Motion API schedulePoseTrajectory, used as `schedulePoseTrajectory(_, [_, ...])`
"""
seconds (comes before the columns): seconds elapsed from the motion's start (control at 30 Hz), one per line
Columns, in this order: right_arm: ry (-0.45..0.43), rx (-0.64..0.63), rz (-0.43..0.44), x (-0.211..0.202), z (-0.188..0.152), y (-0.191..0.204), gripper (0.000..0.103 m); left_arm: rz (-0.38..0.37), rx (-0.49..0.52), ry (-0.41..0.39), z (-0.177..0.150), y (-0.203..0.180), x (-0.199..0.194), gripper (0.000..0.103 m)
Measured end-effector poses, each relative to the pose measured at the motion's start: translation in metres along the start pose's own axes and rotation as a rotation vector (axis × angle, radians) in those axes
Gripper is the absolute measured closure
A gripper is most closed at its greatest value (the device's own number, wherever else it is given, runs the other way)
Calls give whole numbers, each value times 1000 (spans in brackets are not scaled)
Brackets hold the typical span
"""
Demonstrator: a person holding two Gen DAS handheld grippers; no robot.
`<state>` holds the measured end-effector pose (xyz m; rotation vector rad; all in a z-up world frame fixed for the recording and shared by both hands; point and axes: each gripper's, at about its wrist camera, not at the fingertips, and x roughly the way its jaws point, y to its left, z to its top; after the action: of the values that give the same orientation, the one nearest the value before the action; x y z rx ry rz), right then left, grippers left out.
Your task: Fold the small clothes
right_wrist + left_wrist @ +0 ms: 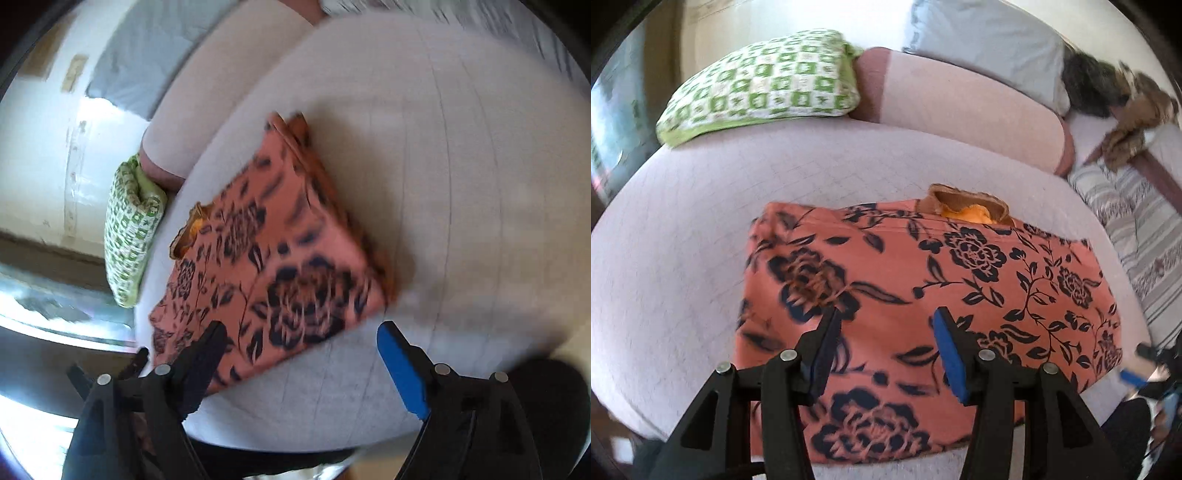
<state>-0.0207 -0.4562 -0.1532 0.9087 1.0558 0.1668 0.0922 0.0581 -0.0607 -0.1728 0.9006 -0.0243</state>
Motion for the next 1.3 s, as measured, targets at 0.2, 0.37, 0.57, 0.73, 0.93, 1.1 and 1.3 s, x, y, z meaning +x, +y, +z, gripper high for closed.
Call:
schedulePoseTrajectory(0.2, [-50, 95, -5, 19, -1, -17, 32, 73, -183, -32, -26, 62, -30, 50])
schedulePoseTrajectory(0.37, [-164, -198, -137, -15, -17, 51, 30, 40, -334, 55, -53, 104, -25, 50])
schedulePoseTrajectory(0.57, [-198, -379, -156, -3, -24, 107, 21, -8, -298, 75, -59, 89, -23, 99])
schedulePoseTrajectory(0.73, [-110, -398, -195, 32, -27, 109, 21, 57, -299, 185, -77, 90, 1, 95])
schedulePoseTrajectory(0.93, [-81, -414, -198, 37, -30, 101, 21, 140, -199, 9, -48, 68, -42, 83])
schedulePoseTrajectory(1.1, [-71, -360, -195, 37, -24, 91, 21, 52, -104, -73, -1, 45, -39, 69])
schedulePoseTrajectory(1.3, [-70, -361, -191, 35, -23, 90, 21, 134, -66, 161, 15, 75, 69, 83])
